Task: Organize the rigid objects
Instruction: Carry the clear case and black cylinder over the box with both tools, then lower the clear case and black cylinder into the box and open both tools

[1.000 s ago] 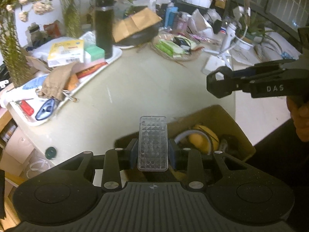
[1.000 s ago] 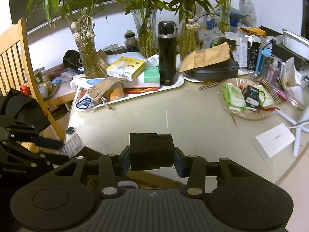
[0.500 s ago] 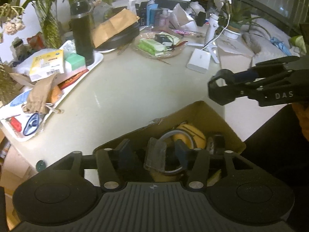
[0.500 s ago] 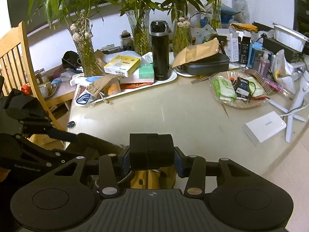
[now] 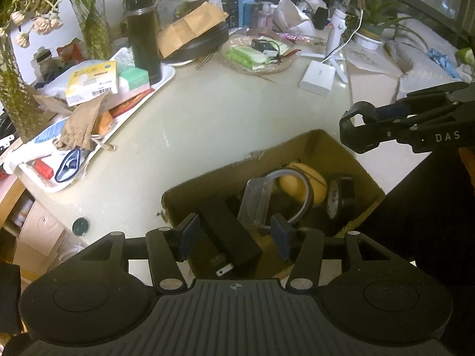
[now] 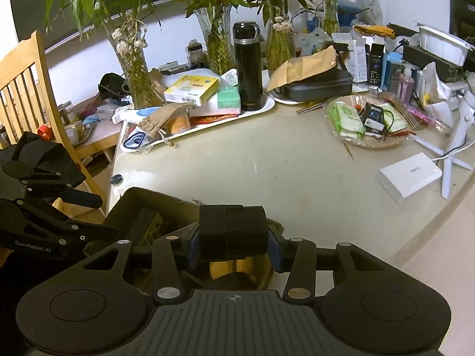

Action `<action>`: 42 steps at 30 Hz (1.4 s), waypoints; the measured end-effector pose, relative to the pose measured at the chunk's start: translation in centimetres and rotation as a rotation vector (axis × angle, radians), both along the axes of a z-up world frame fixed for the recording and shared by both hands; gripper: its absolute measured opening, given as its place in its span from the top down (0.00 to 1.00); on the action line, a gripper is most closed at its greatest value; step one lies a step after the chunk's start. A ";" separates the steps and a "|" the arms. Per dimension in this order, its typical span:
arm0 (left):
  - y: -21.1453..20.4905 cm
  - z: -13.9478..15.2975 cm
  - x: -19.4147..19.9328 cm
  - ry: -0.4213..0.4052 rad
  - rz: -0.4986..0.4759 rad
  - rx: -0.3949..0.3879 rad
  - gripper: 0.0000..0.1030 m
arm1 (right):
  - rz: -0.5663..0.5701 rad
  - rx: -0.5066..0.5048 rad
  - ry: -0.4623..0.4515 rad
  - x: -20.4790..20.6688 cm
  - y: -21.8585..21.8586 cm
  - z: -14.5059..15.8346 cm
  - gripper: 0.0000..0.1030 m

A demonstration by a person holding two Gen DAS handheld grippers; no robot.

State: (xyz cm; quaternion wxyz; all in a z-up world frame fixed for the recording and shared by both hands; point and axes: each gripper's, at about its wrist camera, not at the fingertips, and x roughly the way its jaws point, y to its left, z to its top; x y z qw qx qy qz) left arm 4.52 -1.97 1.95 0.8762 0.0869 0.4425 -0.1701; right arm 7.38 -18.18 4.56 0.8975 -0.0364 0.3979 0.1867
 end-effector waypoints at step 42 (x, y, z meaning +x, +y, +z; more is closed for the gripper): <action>3.7 0.7 -1.7 -0.035 0.121 -0.037 0.49 | 0.231 -0.082 0.054 -0.3 9.0 -2.5 0.04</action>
